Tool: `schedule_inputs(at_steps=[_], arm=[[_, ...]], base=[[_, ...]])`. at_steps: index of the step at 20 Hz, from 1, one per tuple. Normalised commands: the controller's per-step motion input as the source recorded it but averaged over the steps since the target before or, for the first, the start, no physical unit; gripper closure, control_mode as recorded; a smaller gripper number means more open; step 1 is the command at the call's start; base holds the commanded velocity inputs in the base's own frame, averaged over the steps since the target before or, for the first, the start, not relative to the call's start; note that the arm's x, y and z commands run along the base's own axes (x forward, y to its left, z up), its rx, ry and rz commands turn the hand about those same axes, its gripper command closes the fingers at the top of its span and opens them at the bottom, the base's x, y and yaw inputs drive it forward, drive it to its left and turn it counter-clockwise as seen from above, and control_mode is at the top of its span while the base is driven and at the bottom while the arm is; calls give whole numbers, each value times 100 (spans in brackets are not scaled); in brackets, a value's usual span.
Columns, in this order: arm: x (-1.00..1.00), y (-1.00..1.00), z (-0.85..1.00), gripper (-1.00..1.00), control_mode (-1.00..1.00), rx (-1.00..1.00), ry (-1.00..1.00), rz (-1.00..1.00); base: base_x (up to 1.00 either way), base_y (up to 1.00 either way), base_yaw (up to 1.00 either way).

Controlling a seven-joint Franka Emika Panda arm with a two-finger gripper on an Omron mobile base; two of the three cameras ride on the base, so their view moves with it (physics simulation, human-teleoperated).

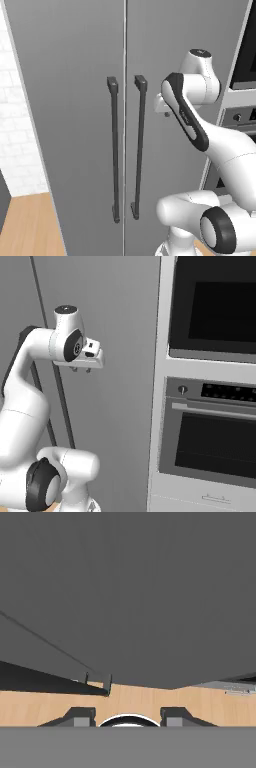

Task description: Take the strawberry from the fridge and place it on top of the pancake, located on the dining counter.

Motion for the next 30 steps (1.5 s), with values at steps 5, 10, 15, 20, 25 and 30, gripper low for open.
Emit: schedule_inputs(at_steps=[5,10,15,20,25,30], arm=[[-3,0,0,-100,100,0,0,0],[0,0,0,-100,100,0,0,0],[0,0,0,-100,100,0,0,0],[0,0,0,-100,100,0,0,0],[0,0,0,-100,100,0,0,0],[0,0,0,-100,100,0,0,0]], base=[[-29,6,0],[-75,30,0],[-49,53,0],[-4,50,0],[0,50,0],[-24,17,0]])
